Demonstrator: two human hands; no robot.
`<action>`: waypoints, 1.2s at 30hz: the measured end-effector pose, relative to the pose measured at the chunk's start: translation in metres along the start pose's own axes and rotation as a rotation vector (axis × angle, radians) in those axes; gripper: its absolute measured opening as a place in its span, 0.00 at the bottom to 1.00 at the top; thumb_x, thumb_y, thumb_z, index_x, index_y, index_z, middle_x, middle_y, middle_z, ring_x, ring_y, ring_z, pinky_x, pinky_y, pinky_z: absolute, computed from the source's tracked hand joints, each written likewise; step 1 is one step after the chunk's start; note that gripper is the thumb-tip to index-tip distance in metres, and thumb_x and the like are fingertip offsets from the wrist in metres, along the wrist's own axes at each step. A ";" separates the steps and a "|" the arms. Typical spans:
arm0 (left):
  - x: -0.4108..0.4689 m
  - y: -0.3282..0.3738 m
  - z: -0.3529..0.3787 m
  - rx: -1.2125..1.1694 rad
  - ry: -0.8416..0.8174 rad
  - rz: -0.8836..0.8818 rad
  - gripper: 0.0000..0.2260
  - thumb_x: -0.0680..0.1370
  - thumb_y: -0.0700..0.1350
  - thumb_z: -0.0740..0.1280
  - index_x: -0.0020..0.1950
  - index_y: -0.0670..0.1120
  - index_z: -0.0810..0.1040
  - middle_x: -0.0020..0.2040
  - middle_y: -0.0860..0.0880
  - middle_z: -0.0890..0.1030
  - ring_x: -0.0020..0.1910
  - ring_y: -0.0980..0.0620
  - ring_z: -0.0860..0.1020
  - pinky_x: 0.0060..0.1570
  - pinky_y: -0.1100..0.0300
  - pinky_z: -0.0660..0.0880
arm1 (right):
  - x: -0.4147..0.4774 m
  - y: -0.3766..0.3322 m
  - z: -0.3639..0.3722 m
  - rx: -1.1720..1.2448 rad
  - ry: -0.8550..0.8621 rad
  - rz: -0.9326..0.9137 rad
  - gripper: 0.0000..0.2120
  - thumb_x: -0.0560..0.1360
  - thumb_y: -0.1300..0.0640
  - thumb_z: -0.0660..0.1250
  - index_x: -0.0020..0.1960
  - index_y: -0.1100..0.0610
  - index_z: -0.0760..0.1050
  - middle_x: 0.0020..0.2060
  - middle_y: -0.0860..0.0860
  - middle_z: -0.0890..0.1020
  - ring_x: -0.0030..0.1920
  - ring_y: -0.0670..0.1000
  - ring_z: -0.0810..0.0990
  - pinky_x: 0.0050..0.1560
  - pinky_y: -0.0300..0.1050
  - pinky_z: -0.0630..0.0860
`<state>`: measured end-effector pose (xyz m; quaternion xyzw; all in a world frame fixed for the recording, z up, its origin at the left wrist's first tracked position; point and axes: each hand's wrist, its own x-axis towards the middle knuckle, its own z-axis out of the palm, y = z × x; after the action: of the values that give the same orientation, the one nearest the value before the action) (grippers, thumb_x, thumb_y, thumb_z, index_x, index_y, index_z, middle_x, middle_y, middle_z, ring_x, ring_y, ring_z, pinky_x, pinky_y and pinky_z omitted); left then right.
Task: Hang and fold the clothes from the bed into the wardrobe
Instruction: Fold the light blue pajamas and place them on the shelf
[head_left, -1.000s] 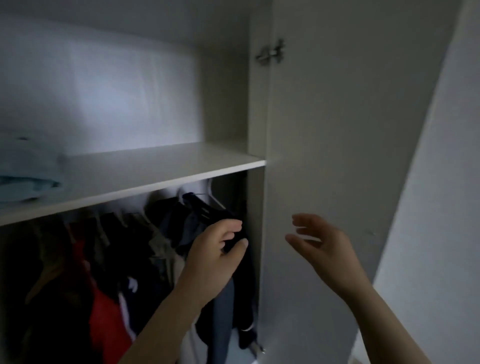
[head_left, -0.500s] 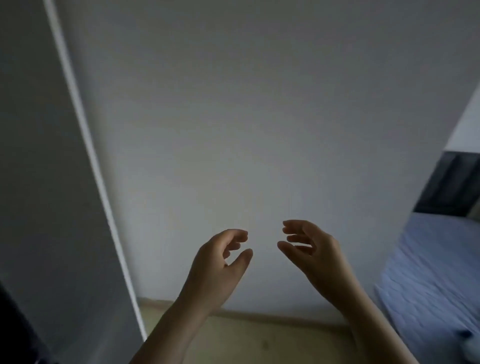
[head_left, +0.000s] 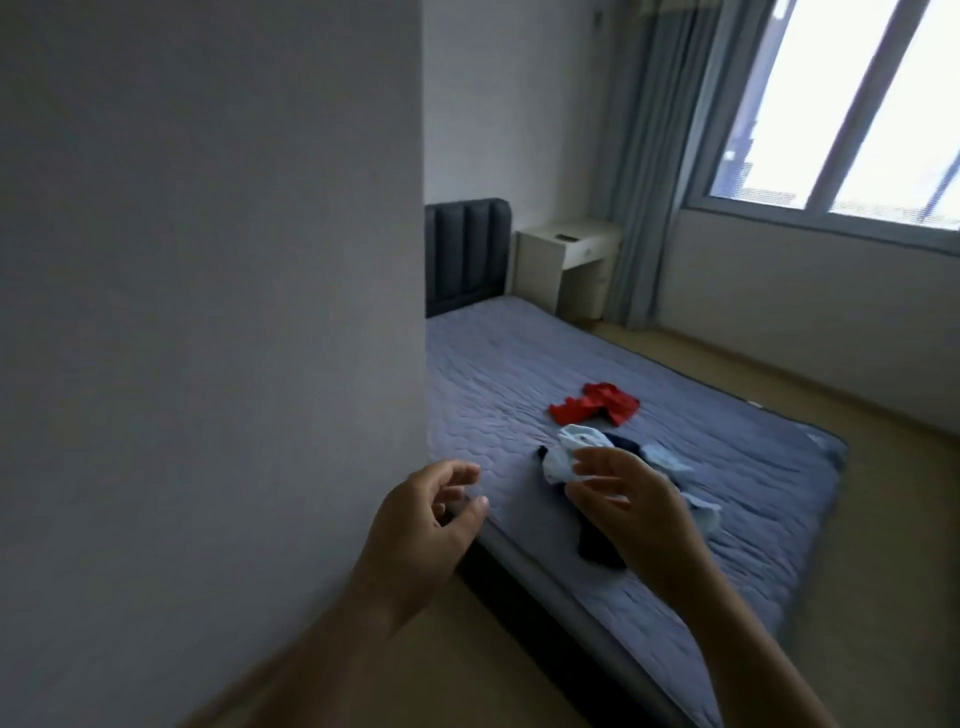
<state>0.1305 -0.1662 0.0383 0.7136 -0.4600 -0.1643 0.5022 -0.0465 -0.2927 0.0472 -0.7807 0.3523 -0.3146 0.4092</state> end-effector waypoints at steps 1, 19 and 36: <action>0.013 0.003 0.018 -0.020 -0.064 0.015 0.10 0.75 0.45 0.70 0.55 0.55 0.78 0.50 0.61 0.81 0.50 0.64 0.78 0.49 0.70 0.75 | -0.002 0.010 -0.016 -0.032 0.047 0.029 0.16 0.74 0.58 0.70 0.61 0.52 0.75 0.52 0.44 0.80 0.51 0.42 0.81 0.50 0.39 0.80; 0.047 0.122 0.369 -0.140 -0.649 0.248 0.09 0.74 0.46 0.71 0.52 0.57 0.78 0.50 0.56 0.82 0.51 0.58 0.80 0.54 0.55 0.79 | -0.081 0.174 -0.292 -0.152 0.501 0.278 0.13 0.73 0.56 0.72 0.56 0.51 0.76 0.47 0.45 0.82 0.47 0.42 0.82 0.44 0.32 0.78; 0.174 0.179 0.600 -0.144 -0.626 0.198 0.08 0.74 0.46 0.71 0.51 0.56 0.77 0.49 0.56 0.81 0.50 0.58 0.79 0.53 0.53 0.79 | 0.044 0.327 -0.477 -0.256 0.401 0.295 0.13 0.75 0.52 0.70 0.59 0.51 0.76 0.49 0.43 0.80 0.47 0.40 0.80 0.43 0.30 0.77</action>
<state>-0.2845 -0.6612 -0.0319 0.5431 -0.6462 -0.3580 0.3991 -0.4891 -0.6637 -0.0027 -0.6884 0.5730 -0.3529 0.2706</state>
